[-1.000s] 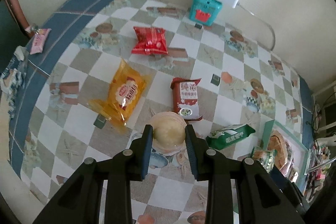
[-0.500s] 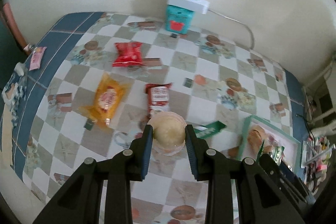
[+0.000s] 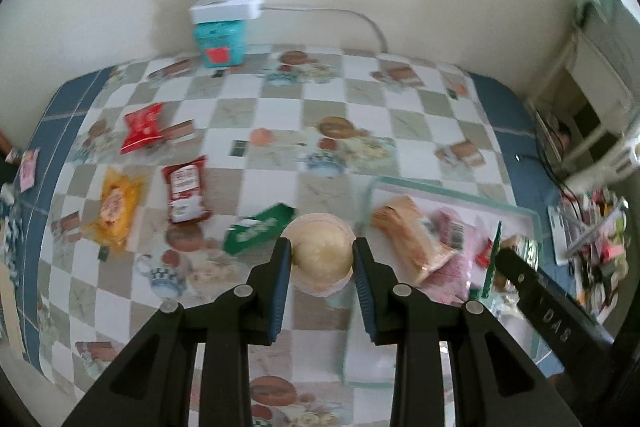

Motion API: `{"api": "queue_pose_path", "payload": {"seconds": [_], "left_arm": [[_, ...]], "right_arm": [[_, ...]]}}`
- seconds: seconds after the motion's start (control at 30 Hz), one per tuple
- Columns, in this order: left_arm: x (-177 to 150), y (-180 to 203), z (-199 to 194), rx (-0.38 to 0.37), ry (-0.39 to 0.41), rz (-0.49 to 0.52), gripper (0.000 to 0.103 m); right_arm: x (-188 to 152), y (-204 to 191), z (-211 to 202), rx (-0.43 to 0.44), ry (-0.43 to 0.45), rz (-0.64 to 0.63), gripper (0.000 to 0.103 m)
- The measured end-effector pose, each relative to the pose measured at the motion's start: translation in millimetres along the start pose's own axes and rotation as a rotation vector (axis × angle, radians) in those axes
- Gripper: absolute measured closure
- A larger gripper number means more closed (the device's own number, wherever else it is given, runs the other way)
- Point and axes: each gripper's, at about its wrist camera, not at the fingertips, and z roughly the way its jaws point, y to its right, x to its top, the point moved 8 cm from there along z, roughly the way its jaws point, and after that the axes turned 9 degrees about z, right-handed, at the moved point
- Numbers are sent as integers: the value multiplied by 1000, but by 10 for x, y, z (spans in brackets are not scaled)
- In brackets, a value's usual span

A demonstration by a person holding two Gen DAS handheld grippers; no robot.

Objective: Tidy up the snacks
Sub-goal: 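Carry the round cake with the left tool while the right tool carries the green bun over the tray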

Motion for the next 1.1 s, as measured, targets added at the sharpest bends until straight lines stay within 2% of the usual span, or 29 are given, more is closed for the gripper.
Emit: {"api": "queue_pose_path", "payload": {"seconds": [0.23,0.57,0.83,1.1], "left_arm": [[-44,490,148,2,-34,105,71],[-215,629,505,34,-128,131,71],[-296,705,741,64,-169,147,71],[-280,793,847,69,-172,161,71]], "right_arm": [[164,428,-48,-8,16,85,48],[260,917,107,-51,-10,158,48],[261,988,283,-31,-37,176,48],[259,1035,378,-33,-51,174,48]]}}
